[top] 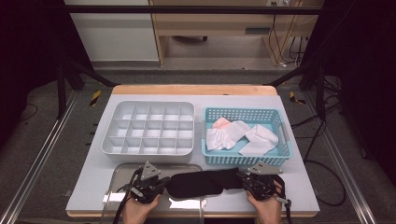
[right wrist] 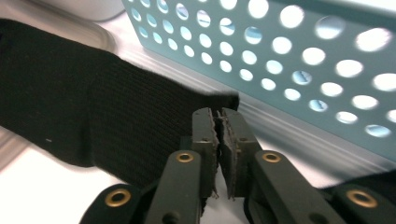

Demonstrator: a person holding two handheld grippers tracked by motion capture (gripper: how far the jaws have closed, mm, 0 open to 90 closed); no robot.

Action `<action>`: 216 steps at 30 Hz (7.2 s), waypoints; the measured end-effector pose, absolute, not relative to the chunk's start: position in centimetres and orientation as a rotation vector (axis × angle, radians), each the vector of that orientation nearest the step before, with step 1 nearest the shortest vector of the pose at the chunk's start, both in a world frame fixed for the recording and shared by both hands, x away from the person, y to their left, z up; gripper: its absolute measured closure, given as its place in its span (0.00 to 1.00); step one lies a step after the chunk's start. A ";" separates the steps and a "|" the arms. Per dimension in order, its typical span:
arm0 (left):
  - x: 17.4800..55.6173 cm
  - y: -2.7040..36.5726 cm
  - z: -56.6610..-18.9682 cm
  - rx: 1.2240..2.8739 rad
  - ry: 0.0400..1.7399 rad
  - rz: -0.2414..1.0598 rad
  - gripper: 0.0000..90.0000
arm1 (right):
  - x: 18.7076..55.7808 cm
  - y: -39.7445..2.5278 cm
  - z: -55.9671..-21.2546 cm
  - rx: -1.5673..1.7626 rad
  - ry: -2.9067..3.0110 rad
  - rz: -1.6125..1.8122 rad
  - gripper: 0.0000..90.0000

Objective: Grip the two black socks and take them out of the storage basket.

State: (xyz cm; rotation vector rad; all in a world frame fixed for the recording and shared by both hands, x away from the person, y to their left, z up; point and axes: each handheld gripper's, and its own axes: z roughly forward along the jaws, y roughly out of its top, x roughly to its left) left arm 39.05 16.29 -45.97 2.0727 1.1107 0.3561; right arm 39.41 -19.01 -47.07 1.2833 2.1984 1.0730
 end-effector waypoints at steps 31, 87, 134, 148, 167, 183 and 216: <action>38.8 18.0 -46.0 2.009 1.135 0.388 0.97 | 39.2 -18.6 -47.8 1.272 2.195 1.107 1.00; 38.5 18.2 -46.1 1.990 1.113 0.440 0.73 | 38.2 -22.0 -45.4 1.320 2.051 1.173 0.83; 37.8 19.2 -45.2 1.950 1.119 0.404 0.69 | 37.9 -27.8 -45.6 1.484 1.996 1.176 0.96; 37.7 19.4 -44.9 1.939 1.113 0.415 0.69 | 38.8 -21.8 -46.9 1.274 2.214 1.281 0.87; 37.6 19.5 -44.6 1.934 1.113 0.426 0.69 | 36.3 -27.2 -47.1 1.483 2.110 1.138 0.92; 37.6 19.6 -44.4 1.919 1.118 0.427 0.69 | 38.2 -22.2 -42.6 1.284 2.224 1.427 1.00; 38.4 11.6 -41.2 1.985 0.957 0.408 0.58 | 38.7 -24.7 -46.2 1.425 2.013 1.178 0.75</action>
